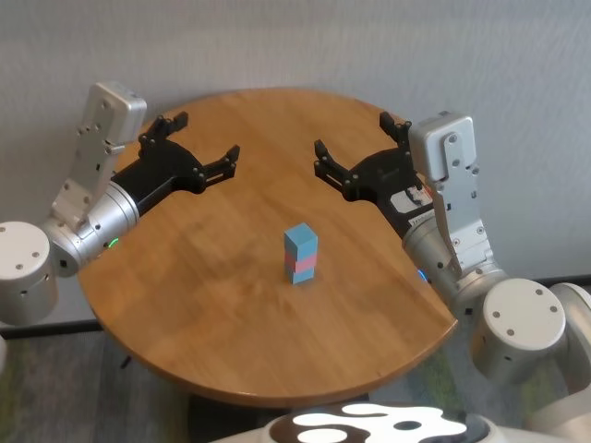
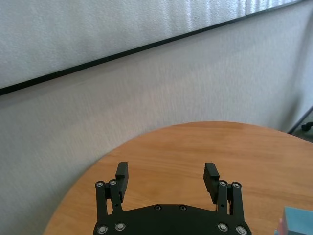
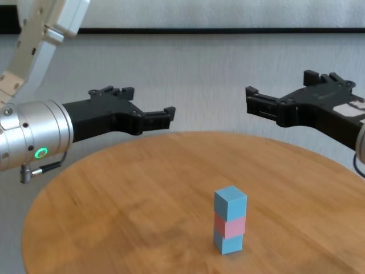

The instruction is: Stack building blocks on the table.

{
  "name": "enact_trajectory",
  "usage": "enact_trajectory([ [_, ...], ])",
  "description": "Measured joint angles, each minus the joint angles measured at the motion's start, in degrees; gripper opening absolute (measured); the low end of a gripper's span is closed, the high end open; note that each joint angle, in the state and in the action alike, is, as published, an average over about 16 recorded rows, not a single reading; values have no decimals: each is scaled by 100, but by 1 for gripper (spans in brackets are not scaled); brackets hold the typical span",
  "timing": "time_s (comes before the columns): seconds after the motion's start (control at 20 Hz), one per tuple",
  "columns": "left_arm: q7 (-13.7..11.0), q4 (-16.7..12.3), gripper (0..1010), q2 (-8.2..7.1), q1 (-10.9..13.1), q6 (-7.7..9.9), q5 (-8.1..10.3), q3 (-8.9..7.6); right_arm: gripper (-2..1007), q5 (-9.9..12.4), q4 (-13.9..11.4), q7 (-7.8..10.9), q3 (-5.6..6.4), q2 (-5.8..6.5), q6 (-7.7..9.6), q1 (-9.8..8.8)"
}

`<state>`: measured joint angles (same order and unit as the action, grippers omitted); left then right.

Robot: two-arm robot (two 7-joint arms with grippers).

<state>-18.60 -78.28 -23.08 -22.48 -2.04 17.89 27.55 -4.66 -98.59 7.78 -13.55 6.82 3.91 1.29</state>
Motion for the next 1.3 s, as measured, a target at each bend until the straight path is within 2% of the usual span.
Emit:
enact_trajectory([
  [0.4,246,-88,1000,92,118,-71,-106,-128,1005,-23,-171,31,16,59,109,-96],
  [1.3,209,-52,1000,105,98,-38,-84,-110,1005,-12,-111,24,7,48,73,-61],
])
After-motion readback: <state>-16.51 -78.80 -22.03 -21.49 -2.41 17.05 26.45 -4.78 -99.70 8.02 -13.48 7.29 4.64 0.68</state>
